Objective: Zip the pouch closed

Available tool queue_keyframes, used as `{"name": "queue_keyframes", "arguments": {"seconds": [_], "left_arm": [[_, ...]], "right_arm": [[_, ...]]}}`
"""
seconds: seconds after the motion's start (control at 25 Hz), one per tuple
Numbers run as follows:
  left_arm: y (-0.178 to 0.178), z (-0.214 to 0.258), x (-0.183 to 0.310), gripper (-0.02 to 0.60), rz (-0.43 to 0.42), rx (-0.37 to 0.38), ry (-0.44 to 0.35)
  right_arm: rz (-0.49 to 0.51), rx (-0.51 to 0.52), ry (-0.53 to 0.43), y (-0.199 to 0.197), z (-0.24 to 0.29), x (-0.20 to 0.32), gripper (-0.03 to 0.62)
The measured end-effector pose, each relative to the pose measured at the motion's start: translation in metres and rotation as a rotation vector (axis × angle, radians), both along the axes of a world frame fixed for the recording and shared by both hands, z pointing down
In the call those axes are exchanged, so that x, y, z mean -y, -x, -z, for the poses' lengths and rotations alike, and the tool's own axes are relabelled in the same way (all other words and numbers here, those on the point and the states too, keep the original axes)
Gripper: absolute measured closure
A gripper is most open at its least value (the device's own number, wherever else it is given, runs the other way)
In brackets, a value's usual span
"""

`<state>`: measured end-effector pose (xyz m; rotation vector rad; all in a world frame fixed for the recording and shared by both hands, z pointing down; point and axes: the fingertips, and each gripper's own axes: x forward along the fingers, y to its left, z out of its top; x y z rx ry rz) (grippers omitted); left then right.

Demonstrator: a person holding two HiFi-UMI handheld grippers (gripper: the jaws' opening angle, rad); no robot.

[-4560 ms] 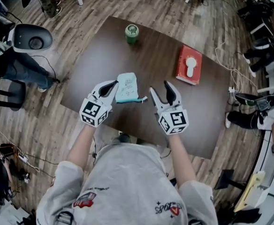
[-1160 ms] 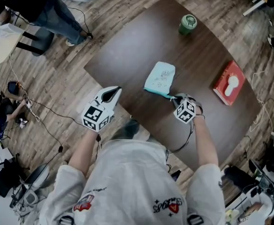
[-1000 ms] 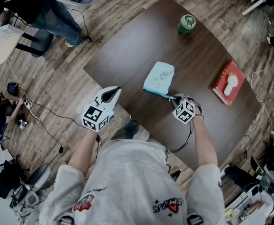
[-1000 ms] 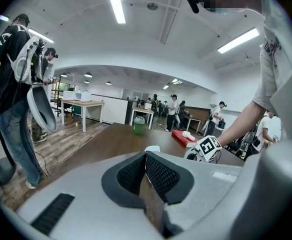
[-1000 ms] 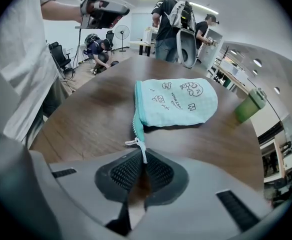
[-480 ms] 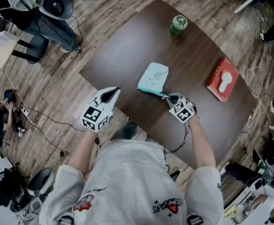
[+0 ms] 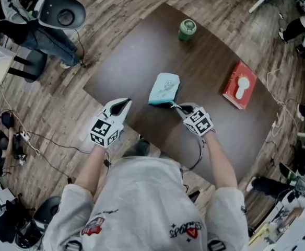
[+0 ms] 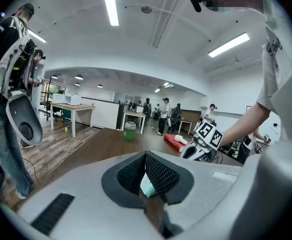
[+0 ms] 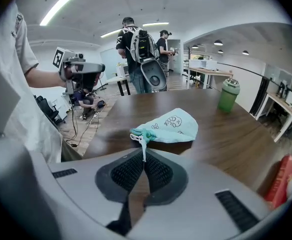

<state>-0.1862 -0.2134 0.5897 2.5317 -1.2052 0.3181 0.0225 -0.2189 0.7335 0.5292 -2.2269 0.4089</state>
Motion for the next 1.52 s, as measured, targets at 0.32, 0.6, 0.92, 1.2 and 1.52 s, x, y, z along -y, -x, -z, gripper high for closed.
{"name": "queue_keyframes", "arguments": {"seconds": [0.32, 0.6, 0.92, 1.2, 1.52], "left_arm": [[-0.014, 0.009, 0.004, 0.577, -0.041, -0.013, -0.021], [-0.023, 0.017, 0.019, 0.577, -0.087, -0.024, -0.038], [-0.042, 0.032, 0.033, 0.577, -0.145, -0.037, -0.060], [-0.072, 0.043, 0.040, 0.575, -0.202, -0.058, -0.084], [-0.096, 0.050, 0.042, 0.575, -0.285, -0.082, -0.083]], "right_arm": [[-0.084, 0.097, -0.023, 0.004, 0.040, 0.007, 0.583], [-0.166, 0.170, -0.061, 0.008, 0.080, 0.023, 0.583], [-0.250, 0.241, -0.104, 0.009, 0.130, 0.031, 0.583], [-0.284, 0.220, -0.130, -0.002, 0.151, 0.023, 0.583], [-0.345, 0.237, -0.133, -0.018, 0.158, 0.012, 0.583]]}}
